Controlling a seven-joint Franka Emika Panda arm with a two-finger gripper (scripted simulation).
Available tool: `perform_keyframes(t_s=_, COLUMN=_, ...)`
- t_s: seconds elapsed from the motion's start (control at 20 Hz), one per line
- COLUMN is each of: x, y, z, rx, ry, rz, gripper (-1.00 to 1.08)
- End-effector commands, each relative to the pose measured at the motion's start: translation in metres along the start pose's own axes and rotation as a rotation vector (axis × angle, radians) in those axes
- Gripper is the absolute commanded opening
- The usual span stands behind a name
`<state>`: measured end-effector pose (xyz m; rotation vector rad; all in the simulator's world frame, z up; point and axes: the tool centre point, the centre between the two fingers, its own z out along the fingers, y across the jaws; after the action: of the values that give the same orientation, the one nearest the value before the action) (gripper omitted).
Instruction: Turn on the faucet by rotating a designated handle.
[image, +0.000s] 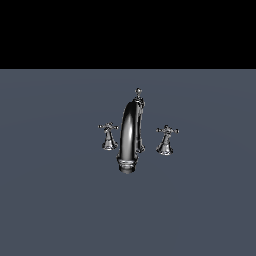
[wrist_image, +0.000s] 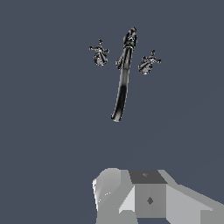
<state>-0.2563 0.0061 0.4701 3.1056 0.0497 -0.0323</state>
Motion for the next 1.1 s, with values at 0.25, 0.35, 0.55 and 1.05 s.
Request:
perform_keyframes(t_s=0.25, x=0.015, y=0.04, z=0.109, rx=0.058, ry=-0.169, rz=0.11, gripper=-0.01)
perform_keyframes(t_s=0.35, x=0.029, y=0.054, z=0.129, rx=0.086, ry=-0.169, rz=0.171, gripper=0.11)
perform_keyframes(t_s=0.55, x=0.04, y=0.074, z=0.189, rx=0.024, ry=-0.217, rz=0.085, gripper=-0.11)
perform_keyframes(t_s=1.05, x=0.128, y=0.132, z=0.273, rx=0.165, ry=-0.082, rz=0.301, gripper=-0.45)
